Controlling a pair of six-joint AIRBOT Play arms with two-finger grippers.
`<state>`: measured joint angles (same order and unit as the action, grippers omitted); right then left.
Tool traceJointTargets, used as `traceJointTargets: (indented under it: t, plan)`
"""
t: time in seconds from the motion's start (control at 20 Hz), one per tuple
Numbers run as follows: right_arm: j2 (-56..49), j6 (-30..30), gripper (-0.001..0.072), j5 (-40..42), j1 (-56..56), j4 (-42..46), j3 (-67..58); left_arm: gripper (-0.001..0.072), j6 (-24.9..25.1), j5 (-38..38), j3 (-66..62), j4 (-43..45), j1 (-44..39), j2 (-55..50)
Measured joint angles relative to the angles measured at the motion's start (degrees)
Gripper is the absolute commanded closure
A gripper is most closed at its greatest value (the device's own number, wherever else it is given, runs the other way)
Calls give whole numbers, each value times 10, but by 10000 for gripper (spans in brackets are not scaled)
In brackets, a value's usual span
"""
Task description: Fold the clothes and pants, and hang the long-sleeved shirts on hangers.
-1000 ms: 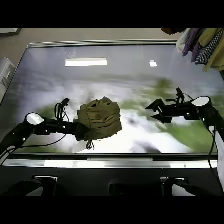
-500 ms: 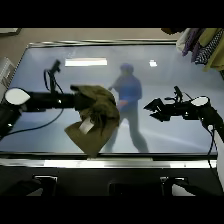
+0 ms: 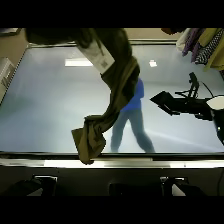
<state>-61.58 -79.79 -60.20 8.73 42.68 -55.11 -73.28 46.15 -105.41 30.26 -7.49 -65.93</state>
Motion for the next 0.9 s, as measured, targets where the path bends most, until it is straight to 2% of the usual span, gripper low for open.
traceJointTargets:
  t: [0.1, 0.35, 0.55, 0.7, 0.9]
  plan:
    - [12, -4, 20, -9, 0, 10, 0, 678, -33, 18, -14, 38, 19, -3]
    - [23, -8, 18, -53, -2, 22, 4, 677, -130, 69, 25, 213, 60, -15]
    - [24, -15, 12, -72, -59, 26, 47, 677, -168, 81, 88, 295, 94, -39]
    - [24, -41, 11, -37, -149, 28, 98, 677, -175, 86, 125, 319, 108, -65]
    - [21, -80, 11, 75, -285, 28, 142, 677, -180, 88, 148, 329, 115, -100]
